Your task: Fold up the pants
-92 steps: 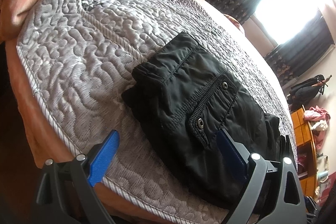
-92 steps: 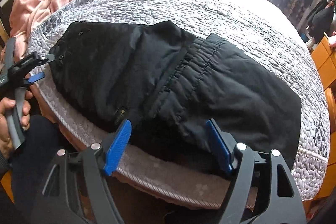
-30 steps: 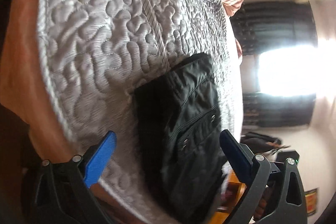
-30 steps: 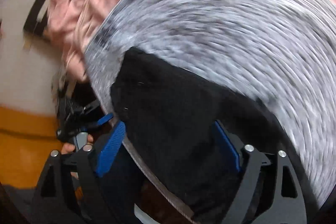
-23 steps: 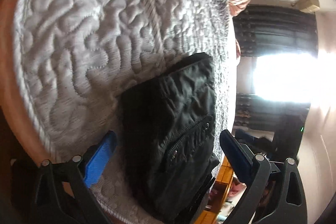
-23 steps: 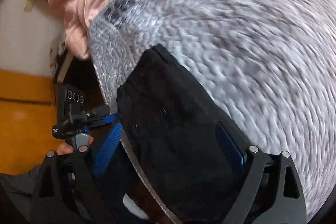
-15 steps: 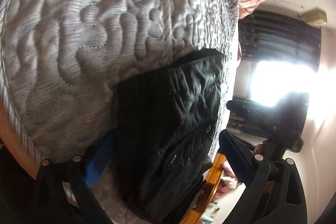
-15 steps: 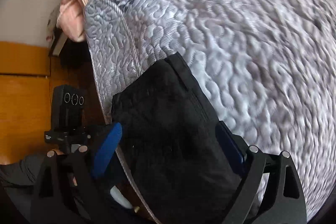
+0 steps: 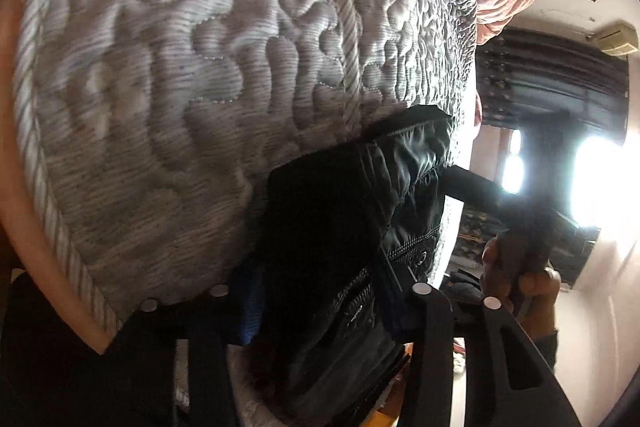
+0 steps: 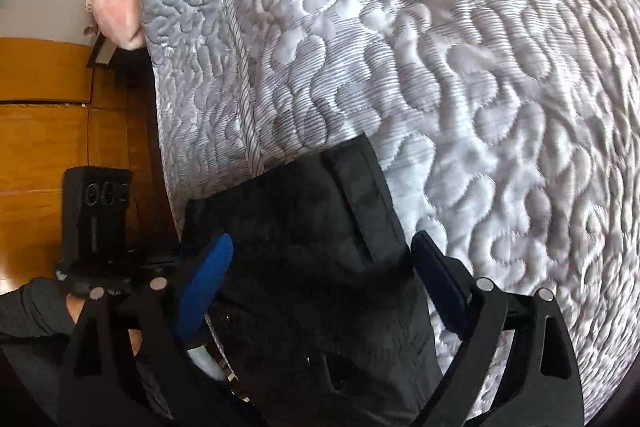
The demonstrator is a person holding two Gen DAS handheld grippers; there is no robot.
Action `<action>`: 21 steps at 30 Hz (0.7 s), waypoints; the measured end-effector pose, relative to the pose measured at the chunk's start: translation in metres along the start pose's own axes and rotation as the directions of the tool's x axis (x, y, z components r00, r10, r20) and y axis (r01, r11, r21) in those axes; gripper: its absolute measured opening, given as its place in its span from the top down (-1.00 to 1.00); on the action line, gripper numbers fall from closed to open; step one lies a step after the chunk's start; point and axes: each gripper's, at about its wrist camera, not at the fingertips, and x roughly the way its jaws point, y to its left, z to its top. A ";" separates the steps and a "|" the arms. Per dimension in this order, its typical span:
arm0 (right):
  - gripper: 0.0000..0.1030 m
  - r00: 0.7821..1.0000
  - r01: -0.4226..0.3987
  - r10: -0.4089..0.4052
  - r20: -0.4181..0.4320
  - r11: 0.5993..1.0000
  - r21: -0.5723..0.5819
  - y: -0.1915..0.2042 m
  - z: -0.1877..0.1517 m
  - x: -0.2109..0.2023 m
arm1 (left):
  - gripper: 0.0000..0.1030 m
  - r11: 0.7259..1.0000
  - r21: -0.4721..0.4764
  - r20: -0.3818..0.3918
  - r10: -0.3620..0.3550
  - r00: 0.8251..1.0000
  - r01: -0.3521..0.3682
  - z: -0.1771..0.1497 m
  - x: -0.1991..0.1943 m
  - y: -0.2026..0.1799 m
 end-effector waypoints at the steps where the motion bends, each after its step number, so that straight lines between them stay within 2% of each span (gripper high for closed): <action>1: -0.35 1.000 0.002 -0.002 -0.008 1.000 -0.007 0.001 0.000 0.002 | 0.25 1.000 0.009 0.007 0.007 1.000 -0.007 -0.002 0.000 -0.004; 3: 0.05 1.000 0.027 -0.027 -0.005 1.000 -0.014 0.000 -0.001 0.001 | 0.34 0.999 0.040 0.018 0.019 1.000 -0.020 -0.006 -0.005 -0.010; 5: 0.29 1.000 0.025 -0.025 0.017 1.000 -0.008 -0.002 -0.006 -0.007 | 0.39 0.998 0.063 0.027 0.023 0.999 -0.024 -0.005 -0.005 -0.018; 6: 0.34 0.999 0.012 -0.012 0.032 1.000 -0.007 -0.002 -0.010 -0.014 | 0.40 0.997 0.078 0.033 0.024 0.999 -0.027 -0.007 -0.007 -0.022; 12: 0.40 0.995 0.032 -0.029 0.096 0.999 -0.033 0.019 -0.030 -0.050 | 0.43 0.986 0.163 0.067 0.027 0.997 -0.037 -0.020 -0.019 -0.055; 21: 0.41 0.977 0.095 -0.087 0.195 0.995 -0.033 0.052 -0.080 -0.121 | 0.45 0.938 0.344 0.107 0.005 0.994 -0.042 -0.058 -0.045 -0.130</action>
